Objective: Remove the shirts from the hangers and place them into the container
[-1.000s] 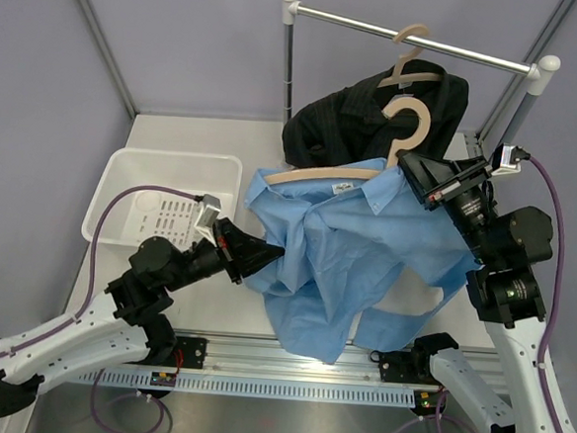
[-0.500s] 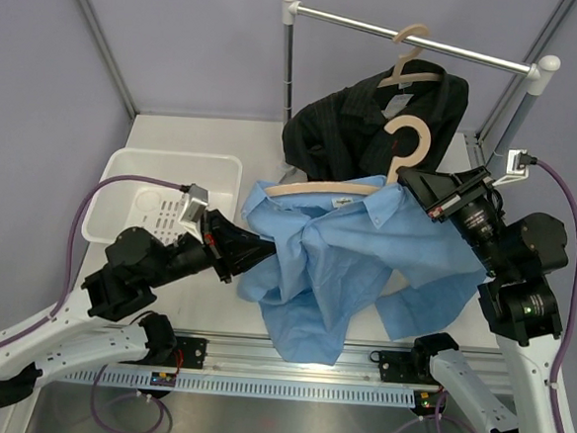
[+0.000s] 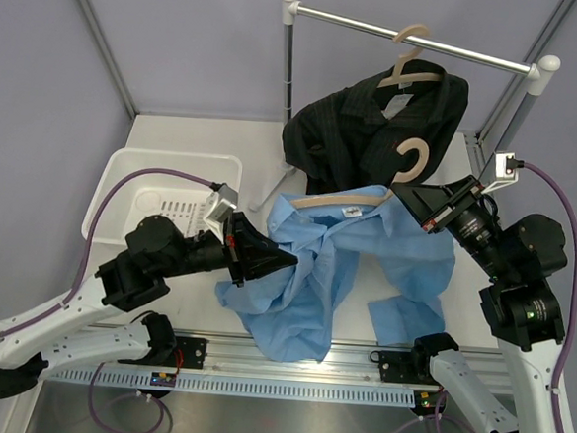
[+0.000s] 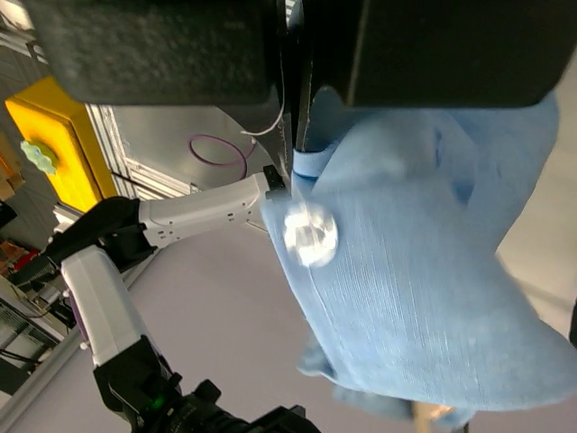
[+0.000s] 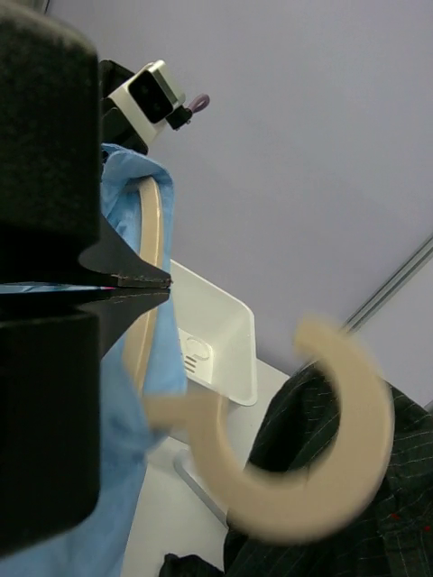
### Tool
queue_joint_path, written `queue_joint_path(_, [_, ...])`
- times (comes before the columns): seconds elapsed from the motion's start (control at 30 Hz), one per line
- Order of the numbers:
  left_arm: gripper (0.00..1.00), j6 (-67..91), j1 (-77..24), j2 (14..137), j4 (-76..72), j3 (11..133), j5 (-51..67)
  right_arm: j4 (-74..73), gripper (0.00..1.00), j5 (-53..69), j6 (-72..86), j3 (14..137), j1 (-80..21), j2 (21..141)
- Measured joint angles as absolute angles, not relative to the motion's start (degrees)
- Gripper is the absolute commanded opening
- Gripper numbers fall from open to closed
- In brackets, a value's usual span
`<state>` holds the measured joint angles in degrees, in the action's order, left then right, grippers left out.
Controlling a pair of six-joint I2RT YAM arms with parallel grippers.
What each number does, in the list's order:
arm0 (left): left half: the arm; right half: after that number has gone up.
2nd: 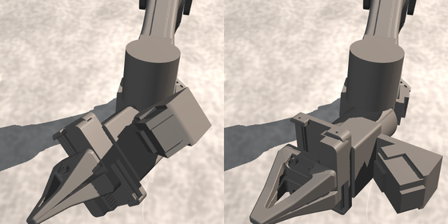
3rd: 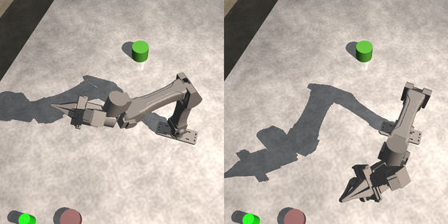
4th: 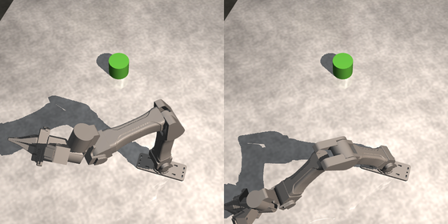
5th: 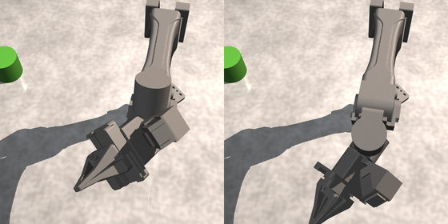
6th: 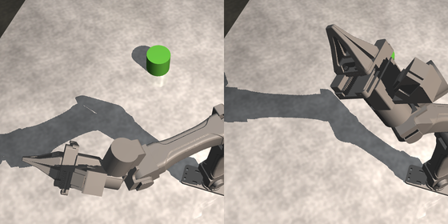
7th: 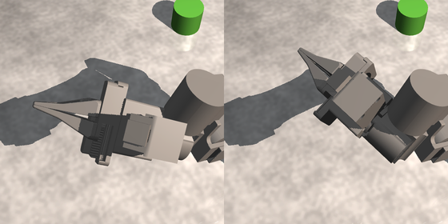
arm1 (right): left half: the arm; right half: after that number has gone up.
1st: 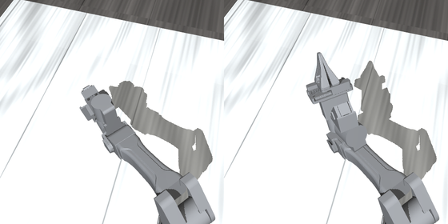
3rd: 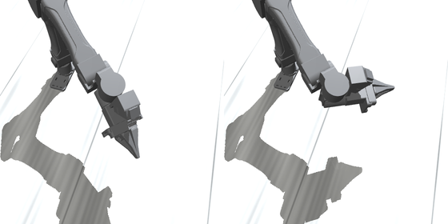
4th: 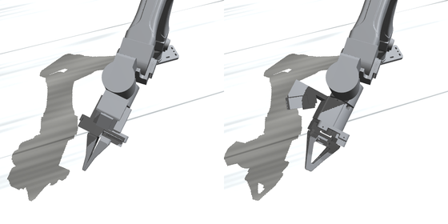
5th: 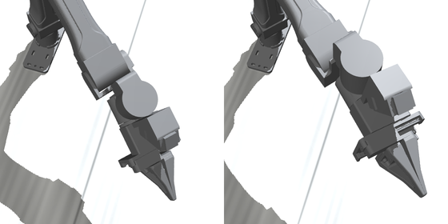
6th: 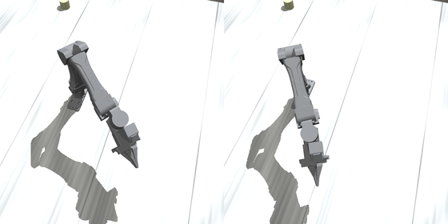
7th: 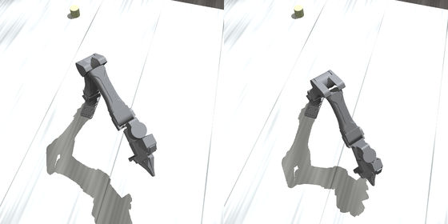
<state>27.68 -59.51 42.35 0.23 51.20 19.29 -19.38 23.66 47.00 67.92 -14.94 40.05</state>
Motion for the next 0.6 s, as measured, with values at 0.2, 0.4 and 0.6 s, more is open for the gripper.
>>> queue_joint_path(0.2, [0.0,28.5,-59.6,42.9,-0.4,51.2,20.6,-18.9,0.0,26.6,46.4,67.8,-14.9,40.0])
queue_joint_path(0.4, [0.0,29.8,-59.7,42.0,-3.3,51.0,19.7,-19.7,0.1,27.1,44.9,67.8,-14.9,39.6])
queue_joint_path(0.6, [0.0,30.1,-59.9,40.9,-5.0,51.0,19.6,-25.9,0.58,24.8,42.2,67.0,-14.9,39.2])
